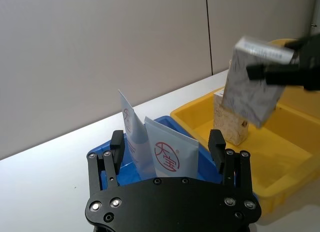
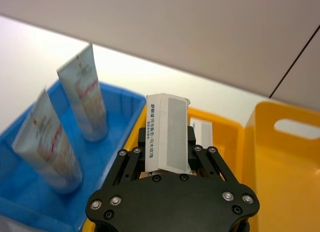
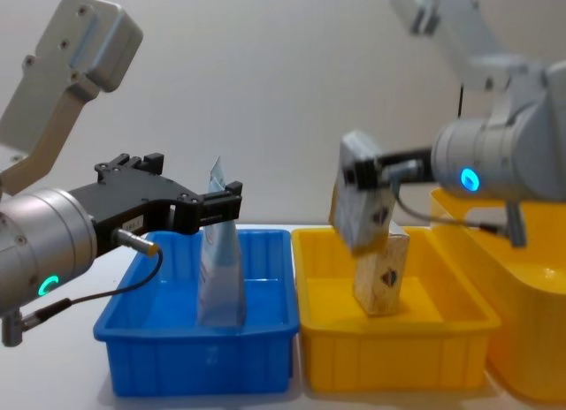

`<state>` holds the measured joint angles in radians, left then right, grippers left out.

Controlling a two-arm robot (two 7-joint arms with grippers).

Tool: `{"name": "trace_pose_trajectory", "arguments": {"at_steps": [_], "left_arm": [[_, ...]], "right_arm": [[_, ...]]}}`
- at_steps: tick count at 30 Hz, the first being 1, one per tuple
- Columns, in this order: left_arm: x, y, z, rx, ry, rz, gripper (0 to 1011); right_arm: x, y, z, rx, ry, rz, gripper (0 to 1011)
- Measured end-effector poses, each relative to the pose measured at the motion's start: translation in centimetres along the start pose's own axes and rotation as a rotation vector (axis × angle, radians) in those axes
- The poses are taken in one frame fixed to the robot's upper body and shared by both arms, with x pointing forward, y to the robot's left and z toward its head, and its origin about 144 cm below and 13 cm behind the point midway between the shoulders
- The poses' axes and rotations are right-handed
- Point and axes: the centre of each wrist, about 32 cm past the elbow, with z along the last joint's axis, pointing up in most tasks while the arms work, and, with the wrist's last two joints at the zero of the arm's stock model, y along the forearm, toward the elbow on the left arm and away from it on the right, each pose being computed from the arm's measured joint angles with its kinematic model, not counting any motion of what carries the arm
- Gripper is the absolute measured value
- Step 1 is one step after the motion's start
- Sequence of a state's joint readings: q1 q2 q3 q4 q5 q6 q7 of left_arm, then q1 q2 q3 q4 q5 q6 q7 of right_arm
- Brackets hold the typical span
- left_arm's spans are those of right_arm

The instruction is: Bimanual collaborative sorting of washing and personal care products

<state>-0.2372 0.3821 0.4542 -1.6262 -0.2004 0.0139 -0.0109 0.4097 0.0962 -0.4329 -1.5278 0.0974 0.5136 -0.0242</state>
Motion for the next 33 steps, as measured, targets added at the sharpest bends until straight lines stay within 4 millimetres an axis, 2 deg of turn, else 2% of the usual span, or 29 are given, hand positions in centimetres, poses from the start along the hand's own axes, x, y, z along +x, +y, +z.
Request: {"name": "trace_pose_trajectory", "arguments": {"at_steps": [7, 11, 16, 24, 33], "left_arm": [[0.0, 0.0, 0.0, 0.000, 0.000, 0.000, 1001], [0.0, 0.0, 0.0, 0.000, 0.000, 0.000, 1001], [0.0, 0.0, 0.0, 0.000, 0.000, 0.000, 1001], [0.0, 0.0, 0.0, 0.000, 0.000, 0.000, 1001], [0.0, 0.0, 0.0, 0.000, 0.000, 0.000, 1001]], "right_arm": [[1.0, -1.1, 2.2, 0.099, 0.002, -0.030, 364], [2.2, -1.7, 3.5, 0.152, -0.005, -0.076, 364], [3.7, -2.1, 4.2, 0.176, -0.013, -0.129, 364], [6.7, -2.8, 4.4, 0.147, -0.016, -0.214, 364], [10.1, -3.6, 3.6, 0.053, -0.006, -0.278, 364]]}}
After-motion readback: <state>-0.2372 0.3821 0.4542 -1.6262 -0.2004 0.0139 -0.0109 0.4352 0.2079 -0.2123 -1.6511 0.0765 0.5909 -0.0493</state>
